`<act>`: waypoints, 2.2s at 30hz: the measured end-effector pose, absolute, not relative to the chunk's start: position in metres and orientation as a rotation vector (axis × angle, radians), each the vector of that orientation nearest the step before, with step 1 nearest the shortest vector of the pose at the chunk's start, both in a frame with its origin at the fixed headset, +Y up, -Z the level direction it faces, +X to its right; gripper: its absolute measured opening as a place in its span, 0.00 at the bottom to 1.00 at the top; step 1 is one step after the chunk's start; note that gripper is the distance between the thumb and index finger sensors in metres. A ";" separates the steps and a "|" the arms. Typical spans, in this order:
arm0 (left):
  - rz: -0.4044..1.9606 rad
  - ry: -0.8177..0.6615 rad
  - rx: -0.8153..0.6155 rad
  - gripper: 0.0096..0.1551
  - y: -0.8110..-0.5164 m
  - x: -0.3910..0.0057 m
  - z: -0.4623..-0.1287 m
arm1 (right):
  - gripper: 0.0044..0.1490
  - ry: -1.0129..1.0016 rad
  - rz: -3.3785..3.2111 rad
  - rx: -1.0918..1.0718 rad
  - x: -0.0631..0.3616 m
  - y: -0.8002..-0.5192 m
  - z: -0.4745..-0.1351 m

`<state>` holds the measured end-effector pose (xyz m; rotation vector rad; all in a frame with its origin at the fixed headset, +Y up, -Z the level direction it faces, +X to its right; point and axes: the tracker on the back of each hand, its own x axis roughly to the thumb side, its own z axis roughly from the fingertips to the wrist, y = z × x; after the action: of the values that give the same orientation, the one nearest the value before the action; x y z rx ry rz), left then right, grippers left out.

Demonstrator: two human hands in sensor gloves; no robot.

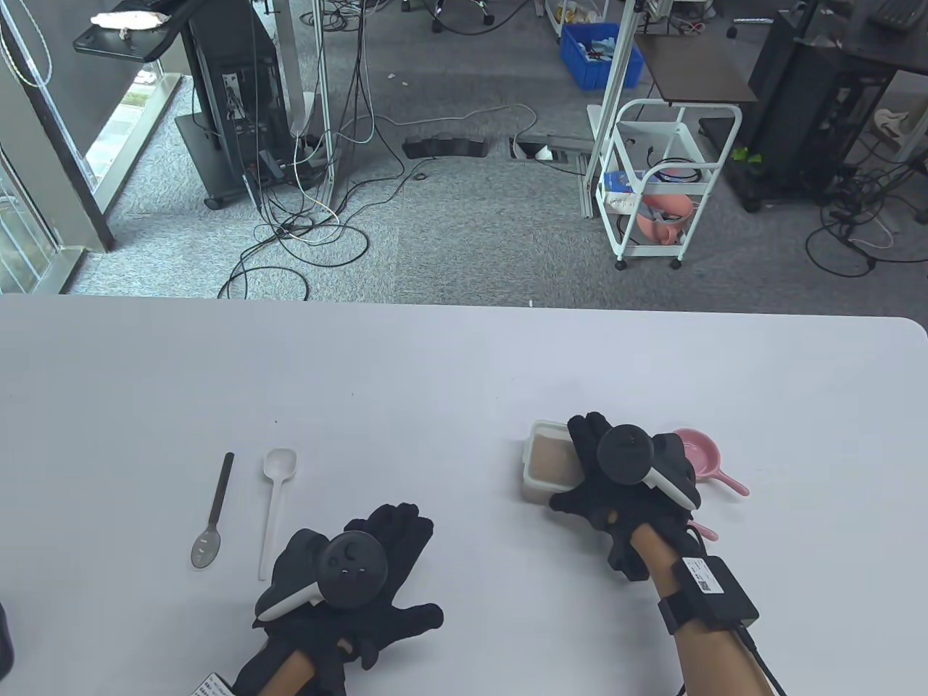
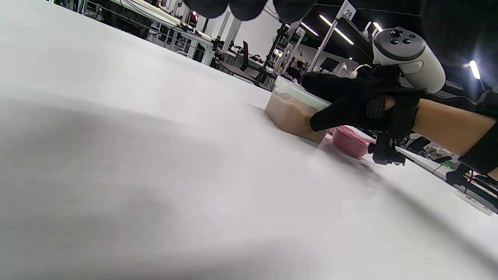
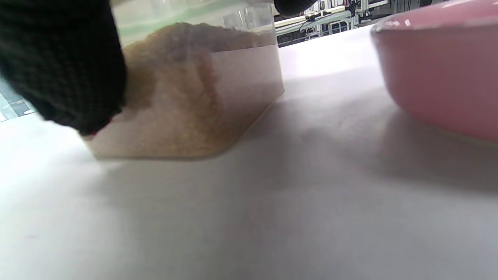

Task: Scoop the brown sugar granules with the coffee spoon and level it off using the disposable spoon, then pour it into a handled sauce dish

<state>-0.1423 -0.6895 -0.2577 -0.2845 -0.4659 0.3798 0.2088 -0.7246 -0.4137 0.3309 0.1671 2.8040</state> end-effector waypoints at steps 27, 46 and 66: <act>0.390 -0.446 -0.274 0.63 -0.689 -0.143 -0.259 | 0.72 0.150 2.653 0.677 0.160 -0.696 -0.273; 0.363 -0.402 -0.277 0.59 -0.693 -0.143 -0.262 | 0.71 0.139 2.644 0.771 0.119 -0.724 -0.258; 0.382 -0.274 -0.253 0.52 -0.697 -0.137 -0.264 | 0.65 0.406 2.420 0.437 0.166 -0.694 -0.281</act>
<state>-0.1372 -0.6973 -0.2638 -0.2532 -0.2743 0.3816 0.1660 -0.6939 -0.2813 0.4375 0.4061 2.4197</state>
